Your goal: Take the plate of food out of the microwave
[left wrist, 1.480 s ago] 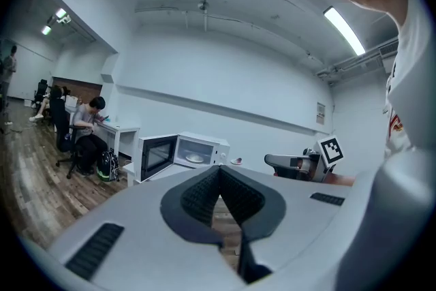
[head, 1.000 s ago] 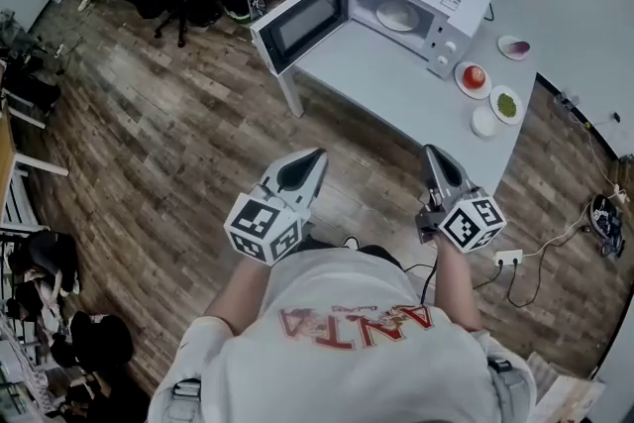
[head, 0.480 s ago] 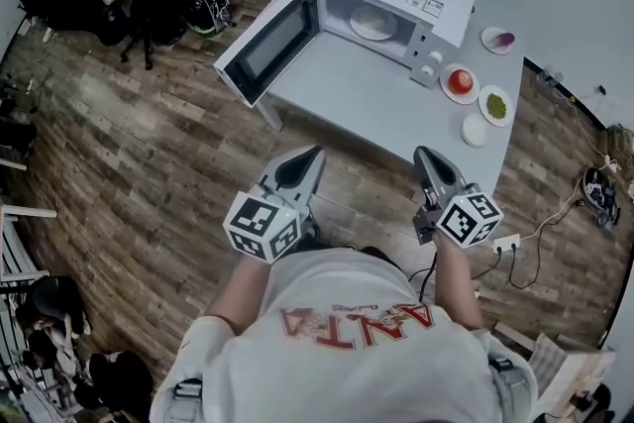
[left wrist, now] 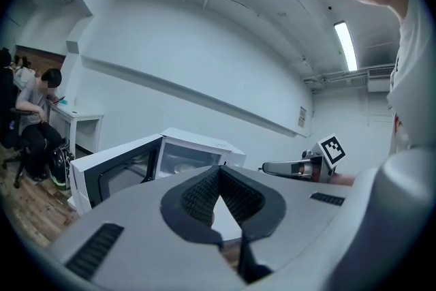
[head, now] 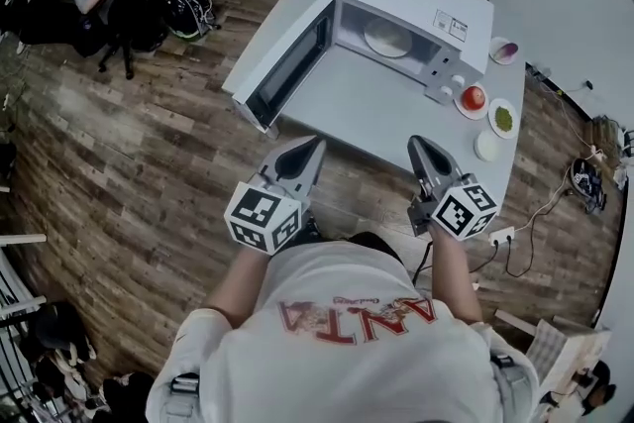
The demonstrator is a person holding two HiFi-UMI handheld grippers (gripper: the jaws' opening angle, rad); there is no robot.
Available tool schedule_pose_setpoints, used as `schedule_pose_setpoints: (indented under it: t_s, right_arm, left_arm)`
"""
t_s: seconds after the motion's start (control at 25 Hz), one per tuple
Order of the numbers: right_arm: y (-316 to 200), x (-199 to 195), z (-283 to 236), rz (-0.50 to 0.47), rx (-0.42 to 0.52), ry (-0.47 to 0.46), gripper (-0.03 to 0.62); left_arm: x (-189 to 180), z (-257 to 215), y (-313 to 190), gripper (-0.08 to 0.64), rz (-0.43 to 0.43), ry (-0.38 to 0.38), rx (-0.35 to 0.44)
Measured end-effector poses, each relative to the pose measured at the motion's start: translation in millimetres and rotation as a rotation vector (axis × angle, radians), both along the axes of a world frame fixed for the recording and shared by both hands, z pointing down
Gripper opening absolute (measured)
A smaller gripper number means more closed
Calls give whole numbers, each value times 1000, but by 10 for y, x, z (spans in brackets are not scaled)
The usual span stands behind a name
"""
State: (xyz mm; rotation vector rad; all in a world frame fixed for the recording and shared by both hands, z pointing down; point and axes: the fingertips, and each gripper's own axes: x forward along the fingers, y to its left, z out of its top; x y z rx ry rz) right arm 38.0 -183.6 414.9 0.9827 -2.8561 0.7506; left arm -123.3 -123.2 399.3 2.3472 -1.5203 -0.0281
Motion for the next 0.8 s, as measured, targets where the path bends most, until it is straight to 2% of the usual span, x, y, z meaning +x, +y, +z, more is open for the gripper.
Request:
schedule_pose_setpoints:
  t_s: [0.16,0.32,0.48,0.8]
  right_arm:
    - [-84,-202,3,48,3,7,3]
    - [-194,-165,88,123,-40,7,3]
    - [-417,-133,173,184,-86,-16,3]
    - [-957,-233,449,236,-172,-105,3]
  left_arm:
    - [-178,46,-118,9,40,14,7]
    - [-238,61,-225,9,73,29,8]
    - [-231,56,-378,9,100,35,12]
    - [-229,156,-649,9,106,29,-25]
